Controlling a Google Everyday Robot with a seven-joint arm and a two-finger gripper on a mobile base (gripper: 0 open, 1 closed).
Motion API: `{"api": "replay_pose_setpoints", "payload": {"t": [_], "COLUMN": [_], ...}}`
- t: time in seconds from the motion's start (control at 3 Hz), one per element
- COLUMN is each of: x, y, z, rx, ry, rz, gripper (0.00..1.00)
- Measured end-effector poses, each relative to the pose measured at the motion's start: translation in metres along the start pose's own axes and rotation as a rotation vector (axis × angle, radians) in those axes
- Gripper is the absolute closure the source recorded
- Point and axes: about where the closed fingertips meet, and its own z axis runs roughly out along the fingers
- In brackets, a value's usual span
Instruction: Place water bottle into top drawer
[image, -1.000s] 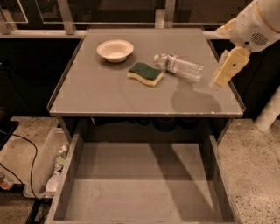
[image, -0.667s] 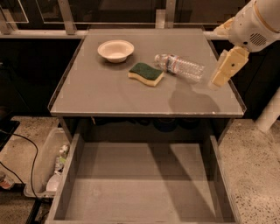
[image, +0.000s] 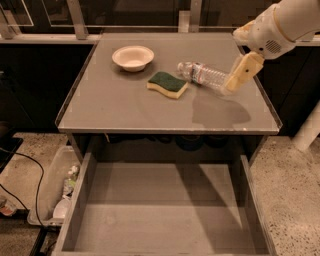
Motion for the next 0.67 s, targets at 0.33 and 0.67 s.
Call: {"api": "replay_pose_setpoints", "payload": {"t": [0.33,0.67], "x": [-0.009,-0.010], "y": [-0.021,-0.035], "z": [0.032,0.061], "rx": [-0.035,-0.078], "ry": [-0.071,-0.115], "rz": [0.031,0.091], "gripper": [0.00,0.00]}}
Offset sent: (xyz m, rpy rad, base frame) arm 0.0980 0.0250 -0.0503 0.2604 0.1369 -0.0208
